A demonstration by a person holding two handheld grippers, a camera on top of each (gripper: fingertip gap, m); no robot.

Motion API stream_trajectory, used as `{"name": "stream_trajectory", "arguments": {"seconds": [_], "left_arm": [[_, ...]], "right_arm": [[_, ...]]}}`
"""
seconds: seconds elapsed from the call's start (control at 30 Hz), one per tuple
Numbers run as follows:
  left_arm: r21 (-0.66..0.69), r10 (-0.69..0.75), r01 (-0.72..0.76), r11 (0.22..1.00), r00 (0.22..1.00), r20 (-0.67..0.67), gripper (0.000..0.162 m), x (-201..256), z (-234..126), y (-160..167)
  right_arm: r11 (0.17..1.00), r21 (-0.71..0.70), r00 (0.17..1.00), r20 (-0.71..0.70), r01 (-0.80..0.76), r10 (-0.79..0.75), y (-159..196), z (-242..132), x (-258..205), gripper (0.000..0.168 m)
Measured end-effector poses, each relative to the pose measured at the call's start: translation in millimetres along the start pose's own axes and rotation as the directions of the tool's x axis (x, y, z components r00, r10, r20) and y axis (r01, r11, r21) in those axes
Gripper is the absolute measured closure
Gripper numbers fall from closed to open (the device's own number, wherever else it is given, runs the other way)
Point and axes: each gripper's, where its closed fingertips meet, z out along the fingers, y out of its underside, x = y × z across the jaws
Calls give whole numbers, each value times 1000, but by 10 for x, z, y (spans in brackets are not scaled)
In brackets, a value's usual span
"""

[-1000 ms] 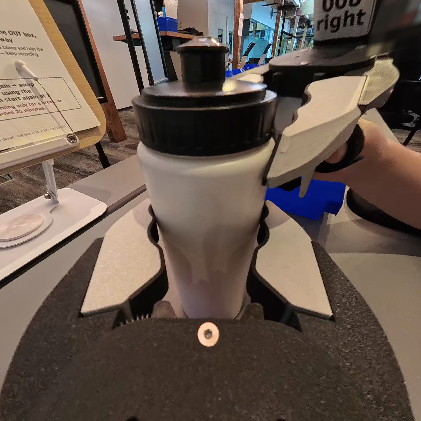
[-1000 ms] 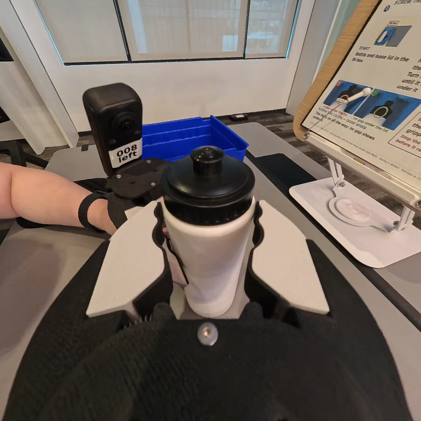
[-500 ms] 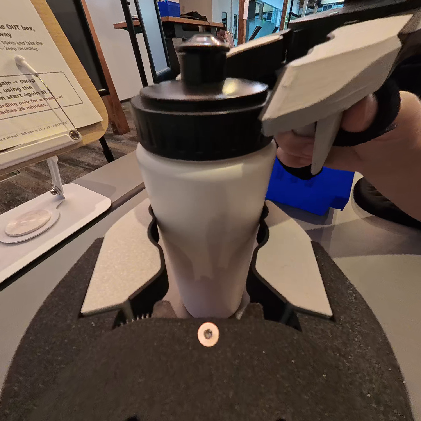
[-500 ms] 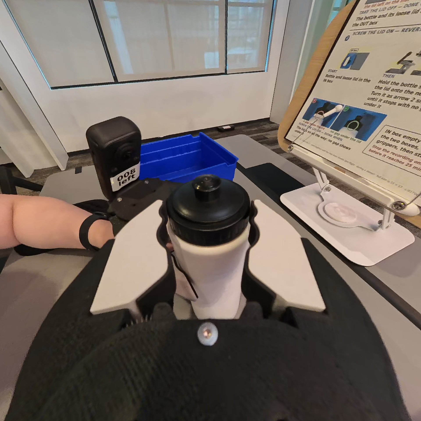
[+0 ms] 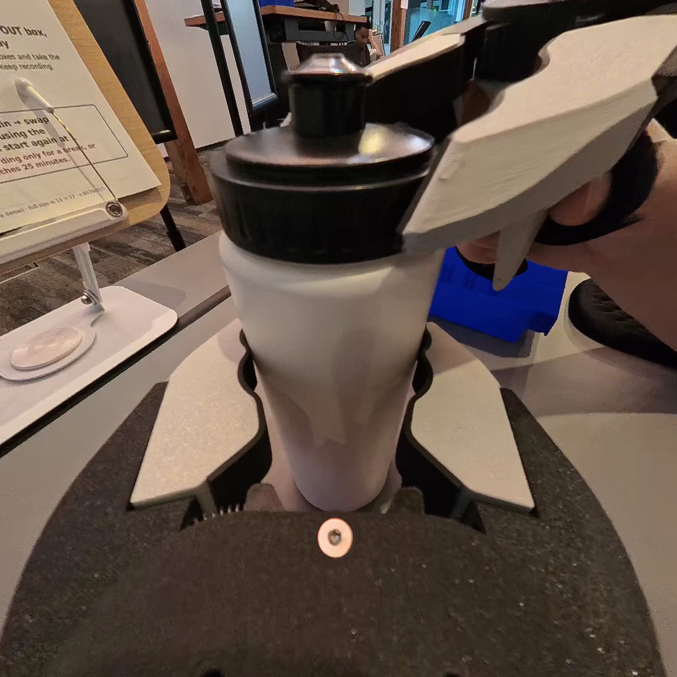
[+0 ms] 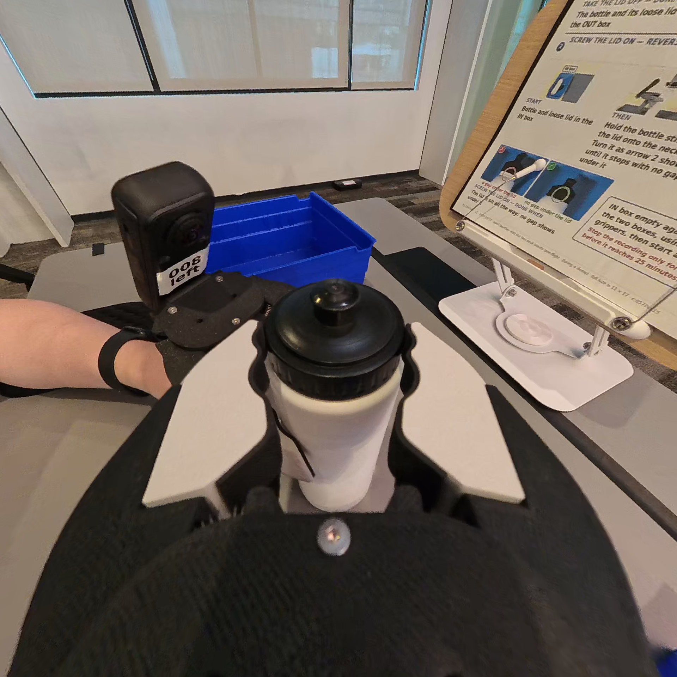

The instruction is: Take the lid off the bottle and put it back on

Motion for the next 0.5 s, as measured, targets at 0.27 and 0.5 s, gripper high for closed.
{"name": "stream_trajectory", "arguments": {"seconds": [0.27, 0.5], "left_arm": [[-7, -7, 7, 1000, 1000, -15, 77, -4, 17, 1], [-13, -8, 7, 1000, 999, -38, 78, 13, 21, -2]], "right_arm": [[1000, -14, 999, 35, 12, -12, 13, -15, 20, 96], [1000, -10, 998, 56, 3, -3, 16, -29, 23, 96]]}}
